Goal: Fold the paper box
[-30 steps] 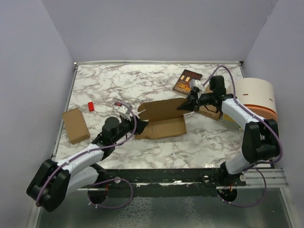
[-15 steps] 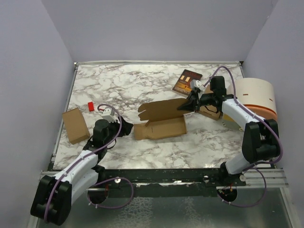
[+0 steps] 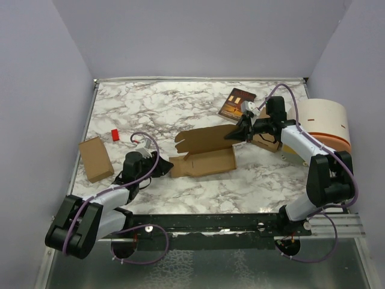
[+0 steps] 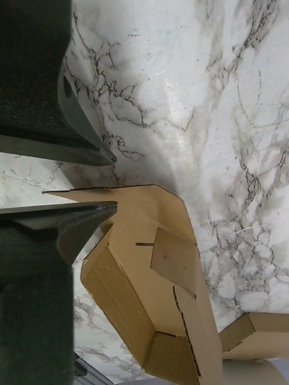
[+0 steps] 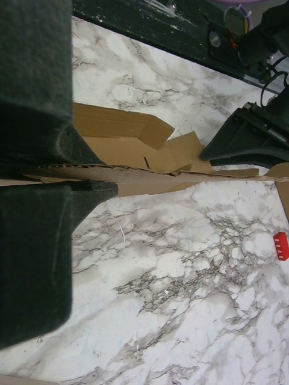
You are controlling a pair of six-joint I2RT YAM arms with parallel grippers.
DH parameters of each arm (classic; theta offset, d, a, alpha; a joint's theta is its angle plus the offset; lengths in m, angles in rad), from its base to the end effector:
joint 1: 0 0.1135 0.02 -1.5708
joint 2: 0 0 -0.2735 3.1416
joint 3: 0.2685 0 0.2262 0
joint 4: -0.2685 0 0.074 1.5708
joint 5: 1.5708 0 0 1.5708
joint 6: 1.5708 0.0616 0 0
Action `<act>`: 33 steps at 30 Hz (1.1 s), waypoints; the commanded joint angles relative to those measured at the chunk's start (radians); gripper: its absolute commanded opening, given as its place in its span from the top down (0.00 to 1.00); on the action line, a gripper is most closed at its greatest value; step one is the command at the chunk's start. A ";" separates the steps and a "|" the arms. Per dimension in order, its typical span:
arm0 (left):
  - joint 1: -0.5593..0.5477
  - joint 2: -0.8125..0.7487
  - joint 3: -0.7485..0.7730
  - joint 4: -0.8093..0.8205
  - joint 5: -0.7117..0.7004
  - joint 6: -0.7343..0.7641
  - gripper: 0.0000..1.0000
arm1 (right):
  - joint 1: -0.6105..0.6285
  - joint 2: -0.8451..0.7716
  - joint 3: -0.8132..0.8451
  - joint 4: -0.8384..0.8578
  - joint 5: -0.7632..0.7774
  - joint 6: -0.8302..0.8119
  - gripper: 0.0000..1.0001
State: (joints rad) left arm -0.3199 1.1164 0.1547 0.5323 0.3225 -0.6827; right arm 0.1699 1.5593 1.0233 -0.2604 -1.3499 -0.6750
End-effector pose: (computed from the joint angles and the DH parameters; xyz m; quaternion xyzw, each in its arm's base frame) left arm 0.1784 -0.0797 0.1596 -0.0645 0.8326 -0.3747 0.4027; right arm 0.2818 0.1093 0.2646 -0.5116 0.5627 0.4866 0.4300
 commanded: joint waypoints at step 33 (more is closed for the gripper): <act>0.001 -0.053 0.019 0.183 0.136 0.016 0.99 | -0.004 -0.033 -0.014 0.034 -0.044 0.006 0.99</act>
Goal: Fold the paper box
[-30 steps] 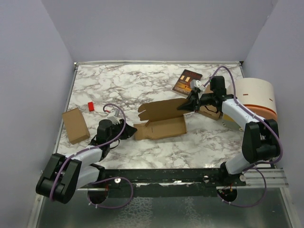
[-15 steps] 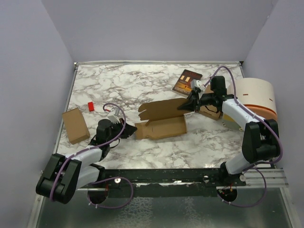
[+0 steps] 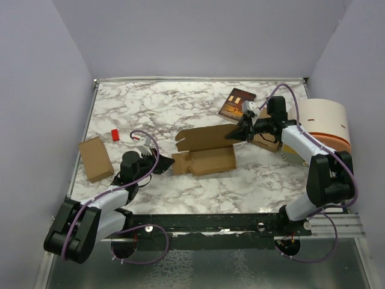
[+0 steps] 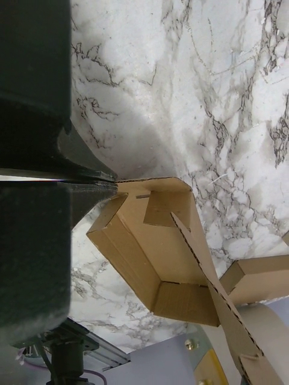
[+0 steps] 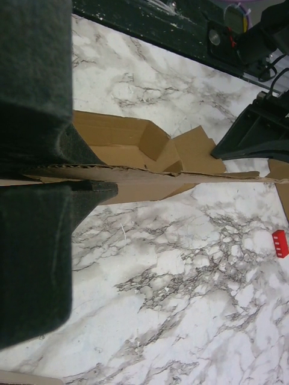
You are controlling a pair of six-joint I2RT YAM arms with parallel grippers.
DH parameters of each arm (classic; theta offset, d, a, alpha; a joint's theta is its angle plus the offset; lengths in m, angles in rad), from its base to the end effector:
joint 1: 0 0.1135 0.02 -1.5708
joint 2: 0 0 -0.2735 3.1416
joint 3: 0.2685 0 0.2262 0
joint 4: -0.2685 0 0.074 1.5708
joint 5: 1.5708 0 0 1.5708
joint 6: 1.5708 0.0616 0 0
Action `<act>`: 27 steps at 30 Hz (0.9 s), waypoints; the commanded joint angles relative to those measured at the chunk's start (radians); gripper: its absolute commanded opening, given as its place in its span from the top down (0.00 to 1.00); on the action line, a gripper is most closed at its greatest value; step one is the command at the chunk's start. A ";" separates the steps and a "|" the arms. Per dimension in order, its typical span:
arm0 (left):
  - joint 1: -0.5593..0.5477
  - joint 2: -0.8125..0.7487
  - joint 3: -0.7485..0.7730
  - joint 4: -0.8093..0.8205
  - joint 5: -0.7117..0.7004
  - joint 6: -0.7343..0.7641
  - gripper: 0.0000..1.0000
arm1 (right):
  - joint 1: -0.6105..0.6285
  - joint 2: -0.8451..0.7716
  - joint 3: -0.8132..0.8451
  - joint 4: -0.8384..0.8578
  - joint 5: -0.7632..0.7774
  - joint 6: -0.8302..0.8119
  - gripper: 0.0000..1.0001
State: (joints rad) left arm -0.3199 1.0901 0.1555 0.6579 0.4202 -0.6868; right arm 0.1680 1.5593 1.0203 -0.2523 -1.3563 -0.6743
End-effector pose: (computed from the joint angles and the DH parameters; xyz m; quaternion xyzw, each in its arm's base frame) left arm 0.1788 -0.0857 0.1807 -0.0187 0.7902 -0.4302 0.4362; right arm 0.2818 0.1088 0.2646 -0.5120 0.5599 0.4877 0.4318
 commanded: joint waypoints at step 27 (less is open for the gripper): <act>-0.050 -0.005 0.061 0.061 0.026 0.085 1.00 | -0.002 -0.045 -0.043 0.123 -0.027 0.100 0.99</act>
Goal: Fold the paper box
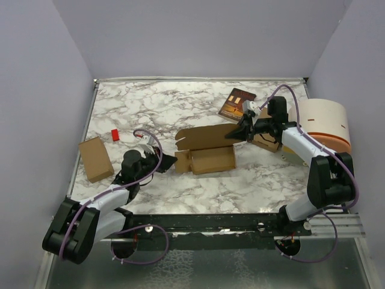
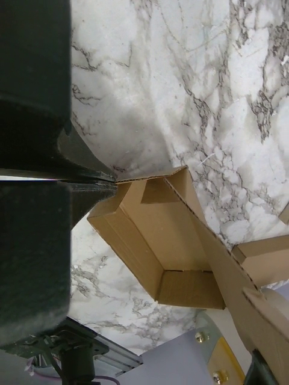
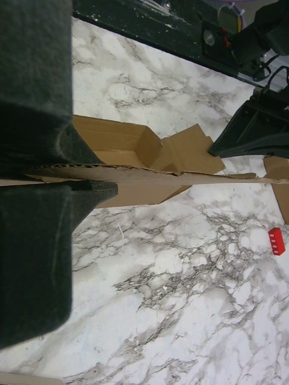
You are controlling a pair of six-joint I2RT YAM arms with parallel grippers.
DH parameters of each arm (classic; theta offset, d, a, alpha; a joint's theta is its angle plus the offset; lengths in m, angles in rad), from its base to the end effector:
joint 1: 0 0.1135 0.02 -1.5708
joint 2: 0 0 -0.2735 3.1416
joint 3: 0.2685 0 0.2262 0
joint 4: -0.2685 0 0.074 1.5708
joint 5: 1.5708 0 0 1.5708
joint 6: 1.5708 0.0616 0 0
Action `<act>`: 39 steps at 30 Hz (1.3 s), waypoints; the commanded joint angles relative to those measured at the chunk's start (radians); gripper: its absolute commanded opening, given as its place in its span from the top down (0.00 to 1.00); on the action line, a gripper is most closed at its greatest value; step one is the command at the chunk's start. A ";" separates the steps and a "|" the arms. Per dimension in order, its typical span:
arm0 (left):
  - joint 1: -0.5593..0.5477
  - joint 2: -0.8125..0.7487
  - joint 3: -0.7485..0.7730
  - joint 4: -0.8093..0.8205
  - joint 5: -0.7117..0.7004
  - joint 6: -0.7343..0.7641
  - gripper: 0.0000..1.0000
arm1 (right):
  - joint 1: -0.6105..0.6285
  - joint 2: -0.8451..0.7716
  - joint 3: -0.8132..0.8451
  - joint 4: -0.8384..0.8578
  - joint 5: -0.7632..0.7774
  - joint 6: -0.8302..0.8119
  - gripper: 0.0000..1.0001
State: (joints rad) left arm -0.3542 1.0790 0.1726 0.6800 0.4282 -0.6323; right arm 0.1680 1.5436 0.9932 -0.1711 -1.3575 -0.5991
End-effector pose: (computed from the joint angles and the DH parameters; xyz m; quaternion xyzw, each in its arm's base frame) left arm 0.1780 -0.0931 0.1907 0.0251 0.7755 -0.4345 0.4572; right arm 0.2810 0.1087 0.2665 -0.5053 0.5609 0.4902 0.4356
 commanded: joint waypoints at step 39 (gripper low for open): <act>-0.071 0.044 0.140 -0.087 -0.075 0.066 1.00 | -0.003 -0.024 -0.036 0.113 0.025 0.099 0.99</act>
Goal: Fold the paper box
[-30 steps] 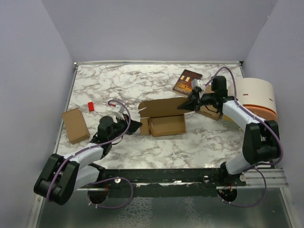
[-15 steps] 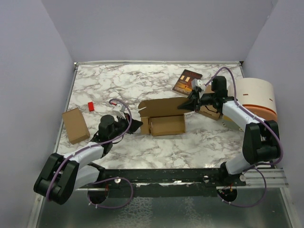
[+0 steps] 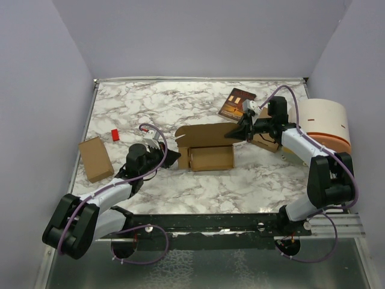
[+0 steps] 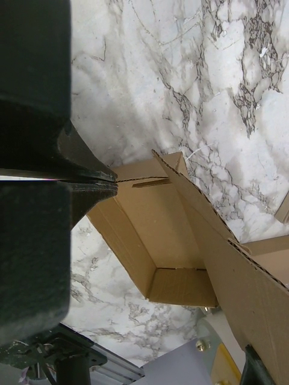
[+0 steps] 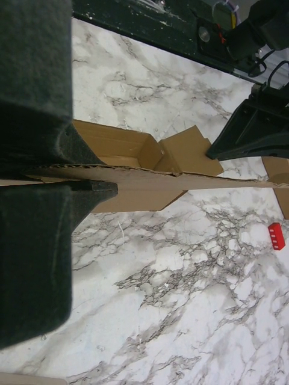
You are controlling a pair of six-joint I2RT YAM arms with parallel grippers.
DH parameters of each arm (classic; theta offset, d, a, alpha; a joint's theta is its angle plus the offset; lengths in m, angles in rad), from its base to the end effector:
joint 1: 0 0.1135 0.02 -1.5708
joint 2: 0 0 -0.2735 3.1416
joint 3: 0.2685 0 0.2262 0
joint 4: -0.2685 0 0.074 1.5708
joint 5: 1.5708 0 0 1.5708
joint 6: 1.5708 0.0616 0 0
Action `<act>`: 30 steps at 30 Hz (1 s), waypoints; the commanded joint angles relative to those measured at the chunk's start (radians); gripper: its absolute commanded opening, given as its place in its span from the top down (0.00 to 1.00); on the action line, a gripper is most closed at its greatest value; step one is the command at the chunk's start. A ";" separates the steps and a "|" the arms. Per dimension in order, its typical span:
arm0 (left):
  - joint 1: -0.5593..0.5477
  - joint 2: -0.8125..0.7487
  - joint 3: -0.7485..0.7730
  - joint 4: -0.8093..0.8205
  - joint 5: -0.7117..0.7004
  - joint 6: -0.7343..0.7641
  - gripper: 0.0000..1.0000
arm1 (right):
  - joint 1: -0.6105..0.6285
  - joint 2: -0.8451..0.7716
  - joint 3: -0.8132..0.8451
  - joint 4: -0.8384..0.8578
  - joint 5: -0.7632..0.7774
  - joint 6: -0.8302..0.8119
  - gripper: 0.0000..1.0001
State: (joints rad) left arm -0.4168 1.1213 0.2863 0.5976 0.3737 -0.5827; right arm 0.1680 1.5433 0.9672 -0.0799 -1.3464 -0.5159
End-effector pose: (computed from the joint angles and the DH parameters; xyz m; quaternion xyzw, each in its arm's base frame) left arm 0.1918 -0.1095 0.2075 0.0505 0.7791 -0.4193 0.4634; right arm 0.2833 0.1090 0.2649 -0.4946 0.5685 0.4912 0.4369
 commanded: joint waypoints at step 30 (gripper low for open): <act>-0.013 0.002 0.055 -0.045 -0.029 0.038 1.00 | -0.002 -0.030 -0.016 0.041 0.019 0.035 0.99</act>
State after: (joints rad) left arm -0.4213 1.1217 0.3141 0.5476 0.3584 -0.5652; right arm 0.1680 1.5433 0.9630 -0.0681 -1.3388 -0.4999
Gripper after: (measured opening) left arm 0.012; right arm 0.017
